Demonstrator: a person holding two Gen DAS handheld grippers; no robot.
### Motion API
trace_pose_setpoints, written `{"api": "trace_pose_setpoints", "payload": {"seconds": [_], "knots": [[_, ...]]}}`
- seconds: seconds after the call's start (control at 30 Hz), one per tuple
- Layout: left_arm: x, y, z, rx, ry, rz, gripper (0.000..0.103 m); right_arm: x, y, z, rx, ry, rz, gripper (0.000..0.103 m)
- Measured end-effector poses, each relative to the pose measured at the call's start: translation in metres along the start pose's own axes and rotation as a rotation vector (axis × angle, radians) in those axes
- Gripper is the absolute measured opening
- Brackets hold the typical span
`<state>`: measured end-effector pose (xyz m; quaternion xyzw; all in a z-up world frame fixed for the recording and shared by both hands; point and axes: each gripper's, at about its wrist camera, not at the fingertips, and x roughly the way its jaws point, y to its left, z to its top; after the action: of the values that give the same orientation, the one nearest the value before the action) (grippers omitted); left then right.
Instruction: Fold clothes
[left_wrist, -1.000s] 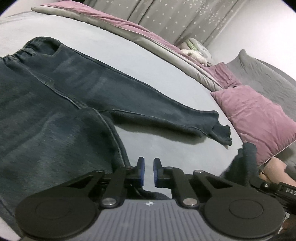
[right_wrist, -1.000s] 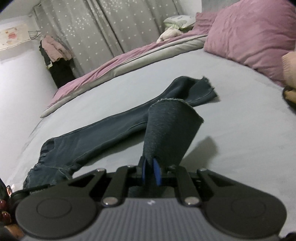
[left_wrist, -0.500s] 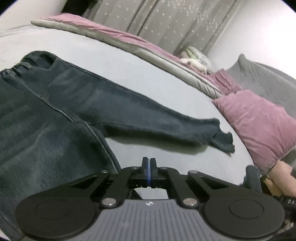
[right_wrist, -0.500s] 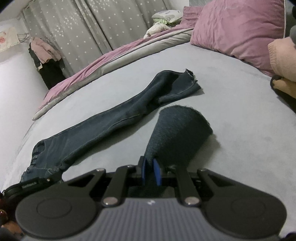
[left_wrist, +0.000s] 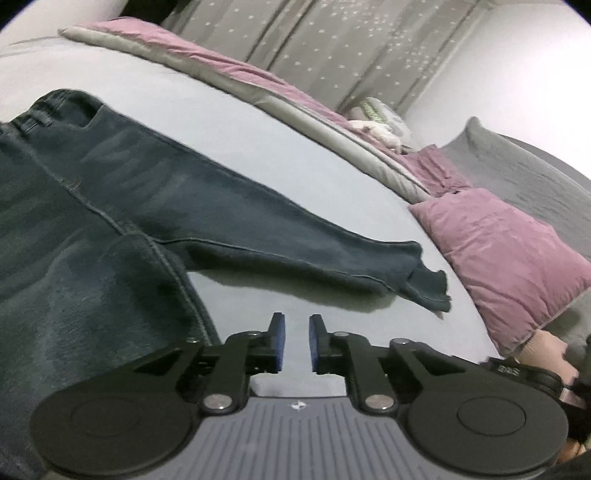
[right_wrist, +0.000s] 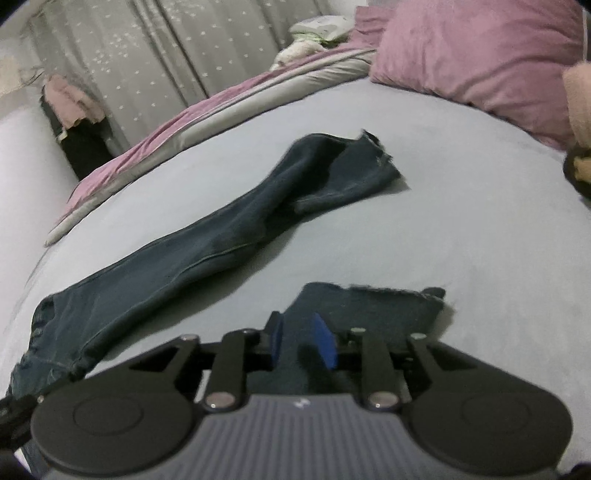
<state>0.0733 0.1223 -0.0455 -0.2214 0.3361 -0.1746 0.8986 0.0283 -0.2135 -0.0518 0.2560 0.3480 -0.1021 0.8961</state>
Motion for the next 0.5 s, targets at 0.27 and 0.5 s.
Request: {"api": "trace_pose_setpoints", "payload": {"seconds": [0.27, 0.5], "knots": [[-0.011, -0.006, -0.004, 0.096, 0.02, -0.035, 0.029, -0.016, -0.026, 0.007, 0.008, -0.033, -0.045, 0.052], [-0.013, -0.022, -0.025, 0.177, 0.198, -0.251, 0.029, -0.018, -0.02, 0.01, 0.031, -0.021, 0.014, 0.052]]}}
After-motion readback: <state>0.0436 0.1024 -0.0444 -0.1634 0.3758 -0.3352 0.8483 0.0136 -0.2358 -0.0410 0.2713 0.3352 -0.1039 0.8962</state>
